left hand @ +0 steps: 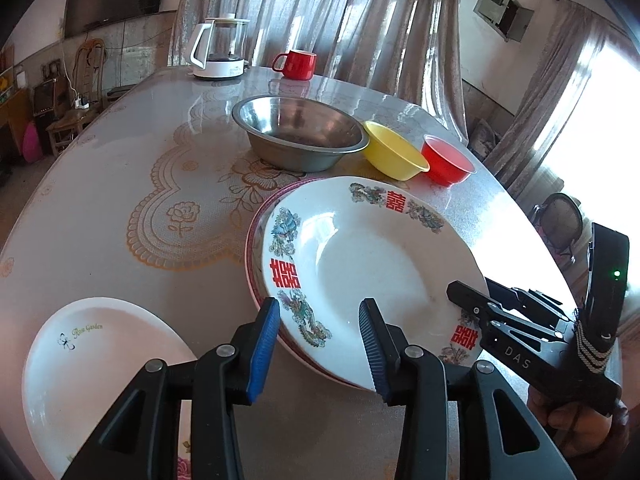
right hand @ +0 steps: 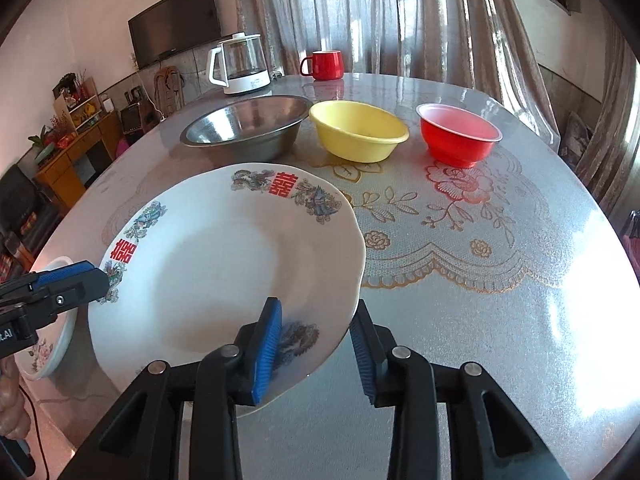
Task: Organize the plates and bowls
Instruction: 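Lower the double-happiness plate onto the pink-rimmed plate and release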
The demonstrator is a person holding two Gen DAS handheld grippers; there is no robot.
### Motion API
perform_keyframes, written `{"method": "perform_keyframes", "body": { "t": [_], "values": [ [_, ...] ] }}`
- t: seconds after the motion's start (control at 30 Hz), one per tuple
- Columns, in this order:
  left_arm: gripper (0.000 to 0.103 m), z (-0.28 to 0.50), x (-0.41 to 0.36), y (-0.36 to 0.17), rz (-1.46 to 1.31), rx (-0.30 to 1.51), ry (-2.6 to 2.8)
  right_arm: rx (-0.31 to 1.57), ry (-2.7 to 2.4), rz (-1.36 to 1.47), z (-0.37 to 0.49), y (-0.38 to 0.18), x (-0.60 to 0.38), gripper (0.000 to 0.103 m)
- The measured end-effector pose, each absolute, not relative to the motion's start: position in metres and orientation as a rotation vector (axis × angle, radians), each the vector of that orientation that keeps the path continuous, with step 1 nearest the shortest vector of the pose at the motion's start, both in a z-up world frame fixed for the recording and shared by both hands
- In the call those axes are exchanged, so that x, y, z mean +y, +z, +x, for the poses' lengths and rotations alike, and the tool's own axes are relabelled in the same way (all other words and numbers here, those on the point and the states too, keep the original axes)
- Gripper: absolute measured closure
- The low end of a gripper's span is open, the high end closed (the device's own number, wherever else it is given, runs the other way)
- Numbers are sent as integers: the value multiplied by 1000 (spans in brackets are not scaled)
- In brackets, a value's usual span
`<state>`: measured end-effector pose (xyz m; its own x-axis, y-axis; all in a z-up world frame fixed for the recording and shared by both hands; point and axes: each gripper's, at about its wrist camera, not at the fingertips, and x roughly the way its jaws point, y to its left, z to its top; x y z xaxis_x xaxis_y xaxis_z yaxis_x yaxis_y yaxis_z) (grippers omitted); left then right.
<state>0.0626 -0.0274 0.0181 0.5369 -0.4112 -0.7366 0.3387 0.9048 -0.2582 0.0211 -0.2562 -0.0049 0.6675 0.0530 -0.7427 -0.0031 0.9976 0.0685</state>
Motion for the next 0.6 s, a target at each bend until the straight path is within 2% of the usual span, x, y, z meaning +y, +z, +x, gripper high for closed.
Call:
{"method": "perform_keyframes", "body": {
  "t": [0.6],
  "values": [
    [57,73,-29,6,-81,899,-398,787,-84,-139,40,-8,-231,64]
  ]
}}
